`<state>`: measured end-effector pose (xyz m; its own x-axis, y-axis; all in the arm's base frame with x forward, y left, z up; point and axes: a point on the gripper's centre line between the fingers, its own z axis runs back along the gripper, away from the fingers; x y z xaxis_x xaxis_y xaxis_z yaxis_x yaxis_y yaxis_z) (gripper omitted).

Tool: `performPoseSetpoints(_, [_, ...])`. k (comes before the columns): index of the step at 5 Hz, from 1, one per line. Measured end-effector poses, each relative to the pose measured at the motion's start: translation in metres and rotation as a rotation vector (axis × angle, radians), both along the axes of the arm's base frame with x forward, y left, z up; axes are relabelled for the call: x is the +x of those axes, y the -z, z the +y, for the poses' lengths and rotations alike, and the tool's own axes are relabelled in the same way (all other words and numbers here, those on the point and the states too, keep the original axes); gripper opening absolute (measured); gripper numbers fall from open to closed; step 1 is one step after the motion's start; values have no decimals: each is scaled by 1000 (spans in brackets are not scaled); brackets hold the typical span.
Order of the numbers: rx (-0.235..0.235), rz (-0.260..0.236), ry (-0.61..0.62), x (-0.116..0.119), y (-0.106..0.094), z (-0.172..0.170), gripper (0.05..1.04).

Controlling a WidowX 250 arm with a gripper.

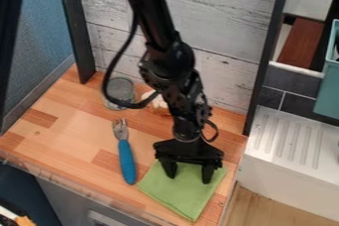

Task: Move the green cloth to the right side of the blue fork

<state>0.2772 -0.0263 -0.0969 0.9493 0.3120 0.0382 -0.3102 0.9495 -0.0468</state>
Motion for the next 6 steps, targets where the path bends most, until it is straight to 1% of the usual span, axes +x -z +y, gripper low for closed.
performPoseSetpoints(1, [5,-1,-75,4,-1,22,1001])
performPoseSetpoints(2, [-1,-3,-165,12,-3,48,1001])
performPoseSetpoints(3, [17,-1,-224,13,-3,67,1001])
performPoseSetpoints(5, [58,13,-366,4,-3,109,1001])
performPoseSetpoints(6, [55,14,-393,2,-3,115,1001])
